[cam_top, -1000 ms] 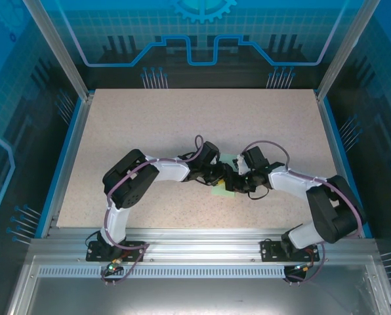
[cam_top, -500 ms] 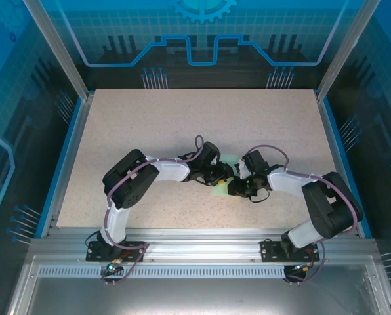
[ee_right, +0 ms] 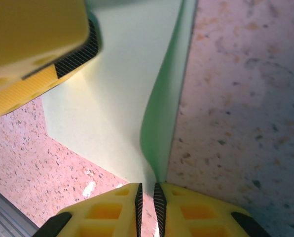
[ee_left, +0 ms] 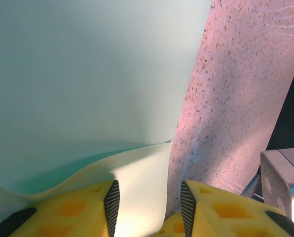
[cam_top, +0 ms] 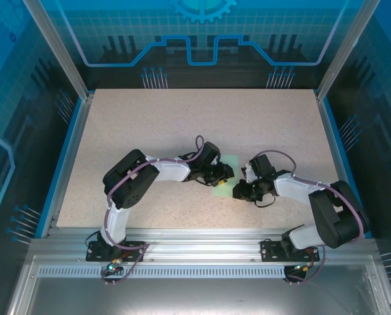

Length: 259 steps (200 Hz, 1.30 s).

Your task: Fold a paper plane with a square sheet of paper (pick it up from the middle)

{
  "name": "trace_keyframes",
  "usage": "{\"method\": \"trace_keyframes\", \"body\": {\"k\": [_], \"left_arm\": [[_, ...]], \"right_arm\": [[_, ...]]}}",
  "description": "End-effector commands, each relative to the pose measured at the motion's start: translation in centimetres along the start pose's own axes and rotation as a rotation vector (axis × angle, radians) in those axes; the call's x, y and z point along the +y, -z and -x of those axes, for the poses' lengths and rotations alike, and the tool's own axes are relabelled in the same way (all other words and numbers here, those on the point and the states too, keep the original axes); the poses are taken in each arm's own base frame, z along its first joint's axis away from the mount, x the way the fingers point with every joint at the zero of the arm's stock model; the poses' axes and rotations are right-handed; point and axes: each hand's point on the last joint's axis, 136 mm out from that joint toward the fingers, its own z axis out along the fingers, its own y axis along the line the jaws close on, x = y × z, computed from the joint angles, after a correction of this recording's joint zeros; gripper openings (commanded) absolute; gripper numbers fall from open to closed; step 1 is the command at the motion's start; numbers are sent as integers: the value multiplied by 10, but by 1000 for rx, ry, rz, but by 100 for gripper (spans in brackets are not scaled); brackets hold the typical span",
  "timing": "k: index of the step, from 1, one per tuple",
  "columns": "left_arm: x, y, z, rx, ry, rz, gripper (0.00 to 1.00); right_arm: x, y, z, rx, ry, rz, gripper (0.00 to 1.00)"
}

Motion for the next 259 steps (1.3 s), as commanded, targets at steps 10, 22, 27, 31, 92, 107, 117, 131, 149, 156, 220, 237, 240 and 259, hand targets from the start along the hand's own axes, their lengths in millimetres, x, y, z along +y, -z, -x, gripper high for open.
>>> {"method": "trace_keyframes", "body": {"k": [10,22,27,31,92,107,117,131,149,156,220,237,240,259], "left_arm": [[37,-8,-3,9,29,128,42],[36,-8,-3,11,29,125,42],[36,-8,-3,11,29,124,42],[36,-8,-3,10,29,123,42],[29,-8,-1,9,23,108,42],[28,-8,-1,10,24,106,42],[27,-8,-1,10,23,103,42],[25,-8,-1,13,21,97,42],[21,-7,-1,14,13,91,43],[19,-6,0,13,7,86,43],[-27,19,4,5,-56,-30,48],[-31,24,1,11,-43,-61,48],[-33,24,0,12,-41,-69,48],[-34,23,-6,28,-21,-98,47]], "right_arm": [[-24,6,-32,93,-94,-73,19],[-11,12,-22,56,-71,-24,19],[-4,15,-18,39,-61,-1,20],[1,18,-14,26,-54,14,20],[38,12,24,-32,-9,89,20],[33,0,25,-6,-23,85,19],[25,-8,23,10,-38,58,19],[7,-13,17,27,-54,-10,18],[-15,-16,4,47,-94,-64,18],[-20,-17,0,52,-106,-67,17],[-17,-20,-4,50,-121,-14,11],[-17,-20,-3,47,-120,-11,11],[-17,-21,-3,49,-121,-11,11],[-17,-21,-2,46,-122,-9,11]]}}
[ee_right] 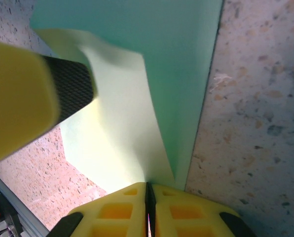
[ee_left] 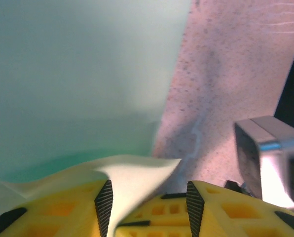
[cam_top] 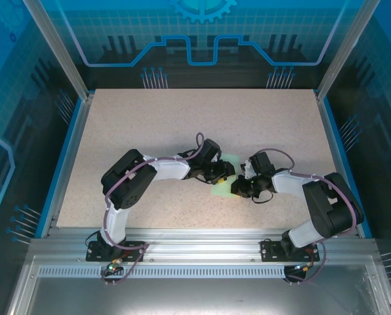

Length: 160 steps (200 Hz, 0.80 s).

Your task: Fold a paper plane with a square sheet of paper (pick it up from the middle)

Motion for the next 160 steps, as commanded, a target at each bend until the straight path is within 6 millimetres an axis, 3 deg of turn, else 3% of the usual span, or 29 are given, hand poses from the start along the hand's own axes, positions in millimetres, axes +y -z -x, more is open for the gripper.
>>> {"method": "trace_keyframes", "body": {"k": [1,28,69,121,160], "left_arm": [[-18,13,-7,21,8,-75,47],[-19,7,-18,46,10,-83,47],[1,-5,-25,53,56,-41,46],[0,-12,-35,74,38,-57,47],[20,-18,-34,54,49,-16,47]], "right_arm": [[-29,-7,-21,57,-74,-90,11],[-30,-7,-21,57,-76,-92,11],[-30,-7,-20,54,-77,-94,11],[-32,-7,-19,50,-81,-100,11],[-34,-7,-20,58,-82,-113,11]]}}
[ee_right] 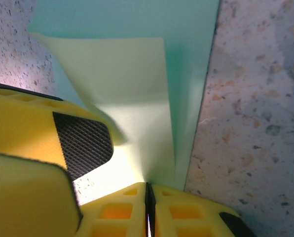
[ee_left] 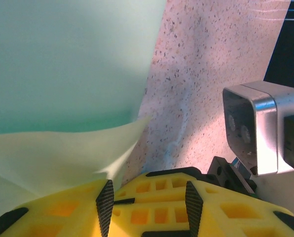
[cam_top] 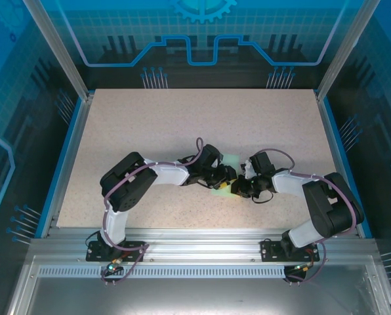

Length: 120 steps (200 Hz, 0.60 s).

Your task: Fold a paper plane with a square sheet of paper (pick it up from the middle)

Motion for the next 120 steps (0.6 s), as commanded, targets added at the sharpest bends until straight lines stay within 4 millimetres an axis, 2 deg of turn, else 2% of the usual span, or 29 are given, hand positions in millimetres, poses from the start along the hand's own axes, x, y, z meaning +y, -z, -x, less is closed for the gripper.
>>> {"method": "trace_keyframes", "body": {"k": [1,37,62,83,120], "left_arm": [[24,-11,-11,22,19,51,47],[44,-14,-5,-7,13,123,46],[58,-10,3,-43,8,192,46],[64,-6,10,-59,12,209,45],[63,0,24,-81,-9,209,45]], "right_arm": [[-34,-6,-20,58,-74,-116,11],[-38,-6,-21,59,-81,-134,10],[-40,-5,-22,60,-88,-150,10],[-43,-5,-22,60,-93,-171,10],[-46,-6,-23,65,-94,-197,8]]}}
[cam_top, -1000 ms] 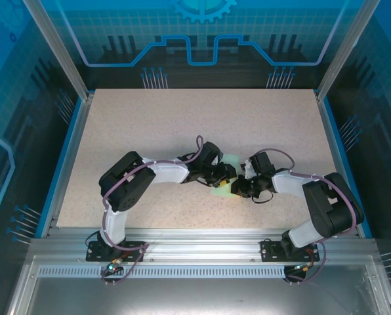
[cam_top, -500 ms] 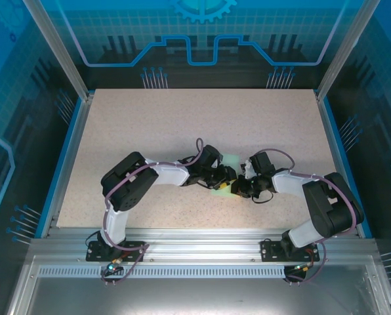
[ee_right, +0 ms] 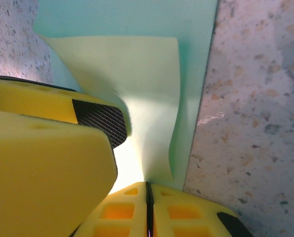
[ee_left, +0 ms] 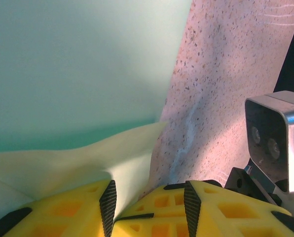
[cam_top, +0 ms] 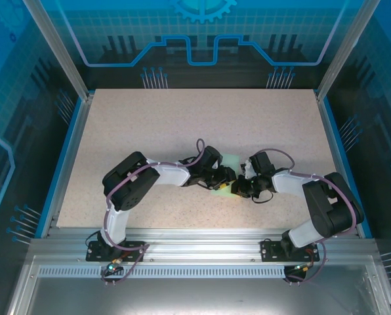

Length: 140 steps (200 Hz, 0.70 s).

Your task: Fold a paper plane with a square sheet of paper (pick it up from the middle)

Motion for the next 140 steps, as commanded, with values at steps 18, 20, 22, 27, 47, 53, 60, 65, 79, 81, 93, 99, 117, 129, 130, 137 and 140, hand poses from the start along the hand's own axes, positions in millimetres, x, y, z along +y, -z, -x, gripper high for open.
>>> {"method": "trace_keyframes", "body": {"k": [18,20,22,27,47,53,60,65,79,81,93,99,117,129,130,137,140], "left_arm": [[49,5,25,-66,-20,167,45],[49,6,26,-68,-22,166,45],[49,6,27,-69,-24,166,45],[48,7,29,-72,-29,164,45],[49,10,37,-87,-49,162,45],[50,10,39,-91,-53,164,46],[50,11,41,-95,-55,165,45],[51,12,43,-98,-55,165,46],[53,14,46,-105,-59,171,46],[53,15,47,-106,-58,175,46],[57,17,50,-113,-56,193,46],[58,18,51,-116,-56,196,46],[65,22,57,-129,-54,224,46],[68,25,61,-136,-53,234,46],[68,25,61,-136,-52,234,46],[69,27,63,-139,-51,236,46],[69,27,65,-141,-50,236,46]], "right_arm": [[-45,-7,-23,64,-88,-189,8],[-45,-7,-24,66,-88,-190,8],[-45,-7,-23,65,-89,-190,8],[-45,-7,-23,65,-88,-189,8],[-45,-7,-23,66,-89,-191,8],[-45,-7,-23,66,-89,-191,8],[-45,-7,-23,65,-91,-192,8],[-45,-7,-23,66,-89,-192,8],[-45,-7,-22,63,-90,-193,8],[-46,-7,-23,64,-90,-193,8],[-45,-7,-23,64,-89,-193,8],[-45,-7,-23,64,-90,-193,8],[-46,-7,-23,66,-89,-193,8],[-46,-7,-23,67,-89,-192,8],[-46,-7,-23,66,-90,-191,8],[-45,-7,-23,66,-89,-191,8],[-45,-7,-23,65,-88,-190,8]]}}
